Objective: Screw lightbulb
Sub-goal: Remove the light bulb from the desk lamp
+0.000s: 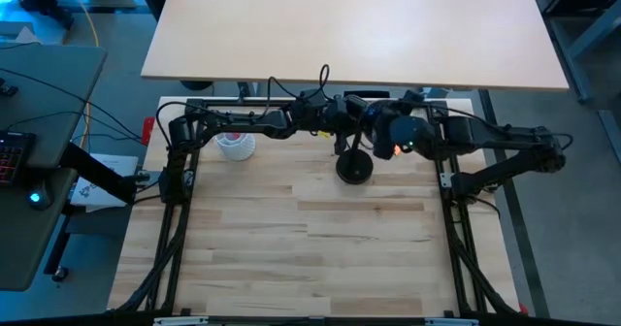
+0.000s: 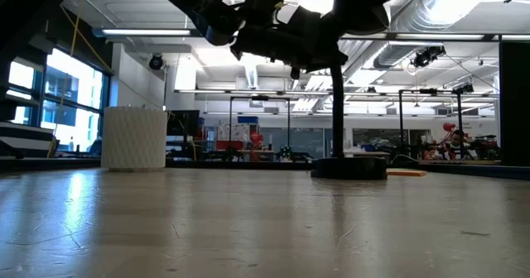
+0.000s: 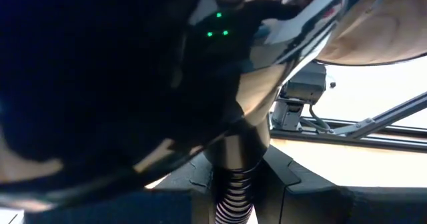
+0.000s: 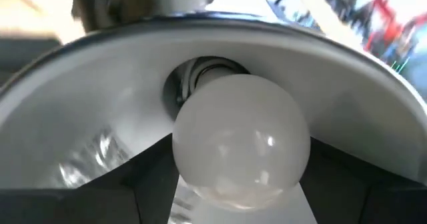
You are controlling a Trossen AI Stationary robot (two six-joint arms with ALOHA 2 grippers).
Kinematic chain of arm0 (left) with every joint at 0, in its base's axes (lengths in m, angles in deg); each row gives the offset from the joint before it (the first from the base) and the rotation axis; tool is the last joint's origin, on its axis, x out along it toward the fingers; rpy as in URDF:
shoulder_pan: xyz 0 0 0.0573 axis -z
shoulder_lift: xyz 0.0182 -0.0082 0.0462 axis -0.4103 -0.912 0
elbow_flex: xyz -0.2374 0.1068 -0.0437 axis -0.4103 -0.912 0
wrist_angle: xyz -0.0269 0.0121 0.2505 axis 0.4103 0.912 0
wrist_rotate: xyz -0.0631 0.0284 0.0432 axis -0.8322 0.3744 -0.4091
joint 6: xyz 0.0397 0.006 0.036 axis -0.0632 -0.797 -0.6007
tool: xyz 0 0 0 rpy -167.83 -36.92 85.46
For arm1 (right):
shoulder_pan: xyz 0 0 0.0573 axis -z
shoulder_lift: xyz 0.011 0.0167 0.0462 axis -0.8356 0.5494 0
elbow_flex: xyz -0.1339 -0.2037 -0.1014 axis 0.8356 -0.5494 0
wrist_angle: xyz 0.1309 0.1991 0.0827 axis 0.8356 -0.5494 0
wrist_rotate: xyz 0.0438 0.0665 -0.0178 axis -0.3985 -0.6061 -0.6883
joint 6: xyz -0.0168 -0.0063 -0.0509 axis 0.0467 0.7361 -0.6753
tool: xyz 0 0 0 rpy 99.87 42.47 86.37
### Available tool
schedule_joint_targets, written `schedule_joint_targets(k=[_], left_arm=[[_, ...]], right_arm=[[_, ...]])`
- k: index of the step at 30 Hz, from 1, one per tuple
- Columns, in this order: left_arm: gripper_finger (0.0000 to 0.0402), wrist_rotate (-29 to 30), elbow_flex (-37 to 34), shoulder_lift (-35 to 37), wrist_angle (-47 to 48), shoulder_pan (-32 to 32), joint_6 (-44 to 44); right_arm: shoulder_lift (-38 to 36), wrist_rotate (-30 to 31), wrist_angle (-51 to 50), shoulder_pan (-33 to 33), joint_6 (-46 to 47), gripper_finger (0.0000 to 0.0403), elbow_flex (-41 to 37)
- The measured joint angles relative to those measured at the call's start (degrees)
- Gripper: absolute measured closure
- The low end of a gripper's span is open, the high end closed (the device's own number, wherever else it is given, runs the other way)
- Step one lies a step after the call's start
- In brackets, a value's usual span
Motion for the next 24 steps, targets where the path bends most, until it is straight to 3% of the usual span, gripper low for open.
schedule_joint_targets(k=[6, 8, 17, 24], left_arm=[[0.0349, -0.5, 0.0, 0.0, 0.0, 0.1, 0.0], [0.0349, -0.9, 0.0, 0.0, 0.4, -0.1, -0.2], [0.0349, -3.1, 0.1, 0.0, 1.8, -1.1, -1.7], [0.0349, -4.8, 0.0, 0.1, 2.0, -1.9, -1.9]], right_arm=[[0.1, 6.0, -1.0, -3.1, -28.8, 0.0138, 0.0], [0.2, 7.6, -2.2, -4.3, -34.6, 0.0138, 0.0], [0.7, 12.0, -6.3, -10.4, -31.6, 0.0138, 0.0], [1.3, 12.6, -16.0, -15.0, -42.3, 0.0139, 0.0]])
